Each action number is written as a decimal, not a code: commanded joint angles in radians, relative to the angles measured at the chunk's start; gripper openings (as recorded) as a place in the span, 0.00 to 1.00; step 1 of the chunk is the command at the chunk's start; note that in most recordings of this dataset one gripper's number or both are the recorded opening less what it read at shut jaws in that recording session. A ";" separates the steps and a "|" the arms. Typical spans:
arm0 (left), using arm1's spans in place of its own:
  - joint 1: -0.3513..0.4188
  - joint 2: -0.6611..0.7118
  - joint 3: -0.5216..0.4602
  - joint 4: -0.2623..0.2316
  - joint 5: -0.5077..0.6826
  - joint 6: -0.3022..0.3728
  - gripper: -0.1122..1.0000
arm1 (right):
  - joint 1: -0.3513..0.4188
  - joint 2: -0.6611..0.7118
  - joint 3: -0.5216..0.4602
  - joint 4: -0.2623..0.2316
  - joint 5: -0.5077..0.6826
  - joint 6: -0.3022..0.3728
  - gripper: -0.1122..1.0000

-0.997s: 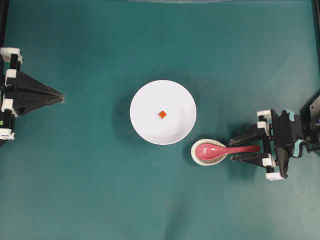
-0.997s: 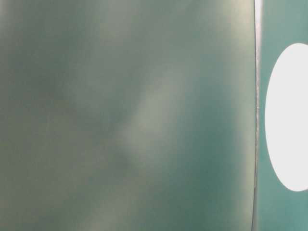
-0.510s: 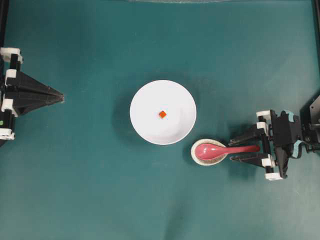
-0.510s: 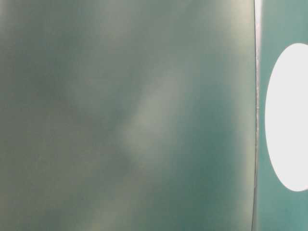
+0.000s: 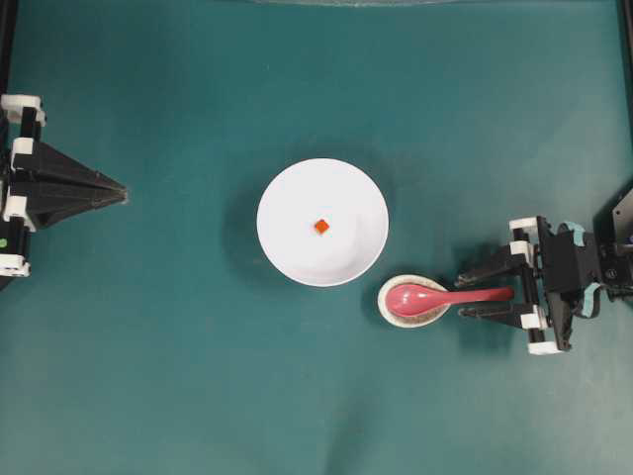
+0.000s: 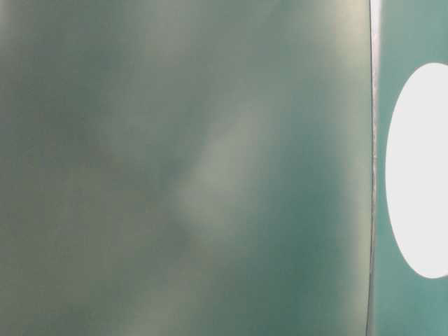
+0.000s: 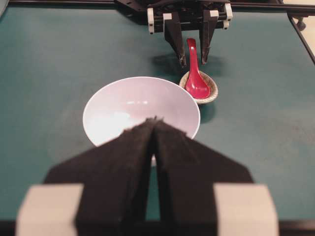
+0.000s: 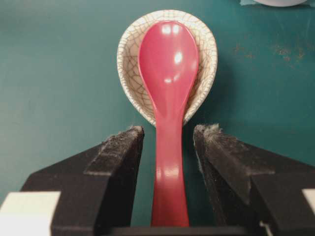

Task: Grip the spoon and scoop the red block from the bowl with right arm.
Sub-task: 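Close the right gripper on the pink spoon handle, then lift the spoon out of the rest and carry it over the bowl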

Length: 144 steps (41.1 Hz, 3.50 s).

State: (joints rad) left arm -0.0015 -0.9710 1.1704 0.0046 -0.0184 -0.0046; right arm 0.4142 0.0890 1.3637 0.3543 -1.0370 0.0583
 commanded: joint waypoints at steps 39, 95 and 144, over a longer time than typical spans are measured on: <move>0.000 0.009 -0.025 0.002 -0.006 0.000 0.09 | 0.005 -0.002 -0.015 0.003 -0.005 -0.014 0.38; 0.000 0.005 -0.025 0.002 0.063 0.000 0.09 | -0.196 -0.558 -0.104 0.003 0.551 -0.143 0.33; -0.002 0.011 -0.023 0.005 0.061 0.003 0.09 | -0.506 -0.588 -0.551 -0.029 1.420 -0.195 0.33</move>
State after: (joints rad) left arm -0.0015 -0.9695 1.1704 0.0046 0.0491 -0.0031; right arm -0.0874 -0.5231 0.8667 0.3267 0.3513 -0.1381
